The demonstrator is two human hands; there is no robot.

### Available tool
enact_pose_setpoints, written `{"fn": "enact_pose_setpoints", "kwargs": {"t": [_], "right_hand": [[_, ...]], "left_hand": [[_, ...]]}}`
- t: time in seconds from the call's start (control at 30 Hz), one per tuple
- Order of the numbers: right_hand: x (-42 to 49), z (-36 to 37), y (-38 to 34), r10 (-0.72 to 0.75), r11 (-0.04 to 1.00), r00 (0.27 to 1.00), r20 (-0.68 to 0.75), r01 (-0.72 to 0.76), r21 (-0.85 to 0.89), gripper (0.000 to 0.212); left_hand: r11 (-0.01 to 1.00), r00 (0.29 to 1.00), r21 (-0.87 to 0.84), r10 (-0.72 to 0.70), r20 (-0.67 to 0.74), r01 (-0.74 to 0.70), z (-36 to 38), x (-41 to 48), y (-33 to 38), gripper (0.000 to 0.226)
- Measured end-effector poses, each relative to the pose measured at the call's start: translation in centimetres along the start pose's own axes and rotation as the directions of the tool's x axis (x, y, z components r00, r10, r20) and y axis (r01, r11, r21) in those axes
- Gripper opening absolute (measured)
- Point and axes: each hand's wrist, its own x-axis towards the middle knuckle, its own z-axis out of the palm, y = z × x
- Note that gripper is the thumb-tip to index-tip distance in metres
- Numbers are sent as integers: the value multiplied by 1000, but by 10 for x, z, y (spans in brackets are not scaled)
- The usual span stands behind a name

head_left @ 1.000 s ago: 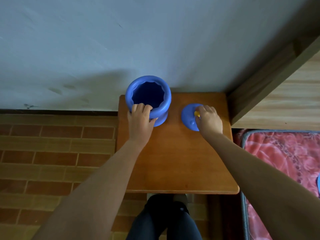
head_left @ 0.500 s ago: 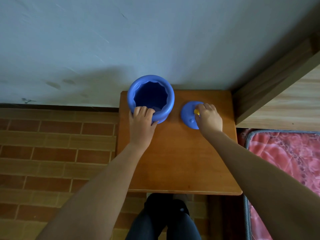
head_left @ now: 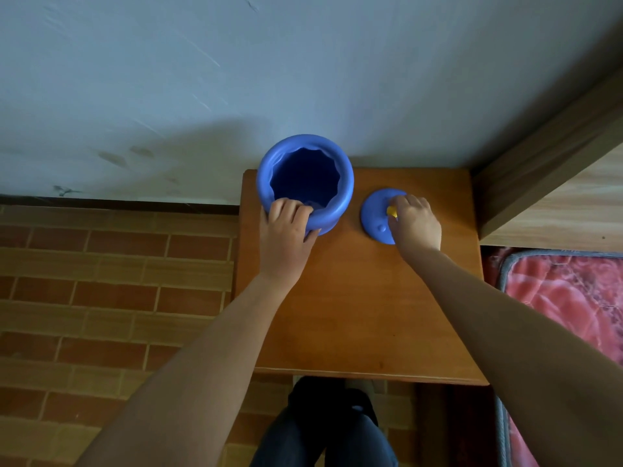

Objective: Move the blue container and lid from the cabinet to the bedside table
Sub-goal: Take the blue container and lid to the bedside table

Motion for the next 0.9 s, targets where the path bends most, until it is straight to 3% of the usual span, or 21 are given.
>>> {"fn": "enact_pose_setpoints", "kwargs": {"t": [0.43, 0.73, 0.9], "right_hand": [[4, 2, 3, -28, 998, 999, 30, 27, 48, 28], [-10, -25, 4, -56, 997, 996, 62, 53, 57, 41], [-27, -65, -3, -96, 994, 995, 35, 94, 57, 41]], "left_hand": [[1000, 1000, 21, -11, 28, 11, -3, 0, 2, 27], [990, 974, 90, -122, 190, 107, -22, 5, 8, 62], [980, 958, 97, -192, 212, 175, -55, 6, 17, 68]]}}
